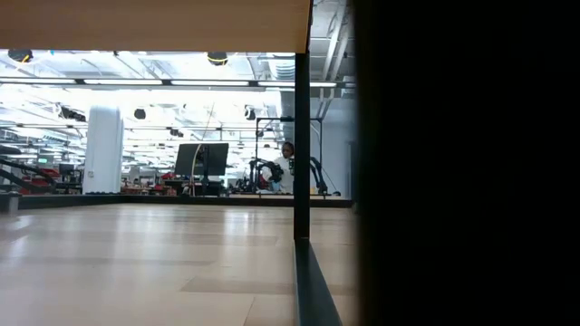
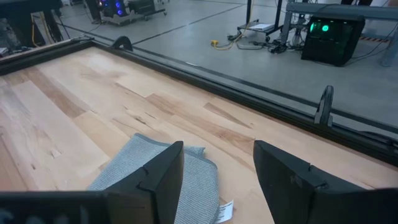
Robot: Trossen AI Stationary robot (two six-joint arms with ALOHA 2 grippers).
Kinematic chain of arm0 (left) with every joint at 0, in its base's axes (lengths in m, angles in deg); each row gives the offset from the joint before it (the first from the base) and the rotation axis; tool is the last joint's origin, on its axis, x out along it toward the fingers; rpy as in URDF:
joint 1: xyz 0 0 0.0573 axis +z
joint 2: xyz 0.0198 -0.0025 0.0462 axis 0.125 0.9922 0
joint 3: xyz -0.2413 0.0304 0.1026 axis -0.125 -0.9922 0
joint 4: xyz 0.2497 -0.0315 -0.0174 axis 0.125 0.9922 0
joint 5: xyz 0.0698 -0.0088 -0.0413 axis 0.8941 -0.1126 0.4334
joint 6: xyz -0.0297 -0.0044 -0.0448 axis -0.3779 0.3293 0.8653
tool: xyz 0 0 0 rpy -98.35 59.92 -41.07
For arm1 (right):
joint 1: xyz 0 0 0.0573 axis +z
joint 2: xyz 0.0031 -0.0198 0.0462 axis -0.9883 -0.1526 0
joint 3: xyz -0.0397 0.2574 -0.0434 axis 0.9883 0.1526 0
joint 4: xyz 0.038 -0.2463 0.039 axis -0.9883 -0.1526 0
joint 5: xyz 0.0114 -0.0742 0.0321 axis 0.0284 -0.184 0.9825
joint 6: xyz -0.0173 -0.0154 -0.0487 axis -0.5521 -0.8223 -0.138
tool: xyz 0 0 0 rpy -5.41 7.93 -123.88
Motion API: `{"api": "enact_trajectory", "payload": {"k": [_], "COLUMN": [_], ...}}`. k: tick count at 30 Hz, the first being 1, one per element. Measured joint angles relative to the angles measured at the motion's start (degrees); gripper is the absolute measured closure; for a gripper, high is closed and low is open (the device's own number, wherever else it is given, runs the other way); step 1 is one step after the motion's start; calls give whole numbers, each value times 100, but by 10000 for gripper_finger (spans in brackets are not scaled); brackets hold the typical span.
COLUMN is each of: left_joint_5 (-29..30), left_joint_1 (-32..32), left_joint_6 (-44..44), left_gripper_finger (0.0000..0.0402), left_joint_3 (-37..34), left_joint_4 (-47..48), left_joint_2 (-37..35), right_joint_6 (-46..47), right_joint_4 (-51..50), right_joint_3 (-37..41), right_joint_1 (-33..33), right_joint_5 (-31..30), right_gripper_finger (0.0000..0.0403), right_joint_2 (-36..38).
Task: Stack small to large cups/mugs on shelf
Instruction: Put the green mug on the shelf
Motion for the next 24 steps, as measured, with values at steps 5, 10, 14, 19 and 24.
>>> {"api": "enact_trajectory", "payload": {"k": [5,10,14,19,24], "left_joint_5": [0,-24,-70,-93,-114], "left_joint_1": [-23,-21,-21,-21,-21], "left_joint_6": [-3,87,139,137,135], "left_gripper_finger": [401,401,401,395,395], "left_joint_3": [0,0,0,0,0], "left_joint_4": [7,52,90,105,106], "left_joint_2": [0,0,-2,-2,-2], "right_joint_6": [1,1,1,1,1], "right_joint_4": [0,0,0,0,0], "right_joint_3": [0,0,0,0,0], "right_joint_1": [-2,-2,-2,0,-2], "right_joint_5": [0,0,0,0,0], "right_gripper_finger": [187,187,187,187,187], "right_joint_2": [0,0,0,0,0]}}
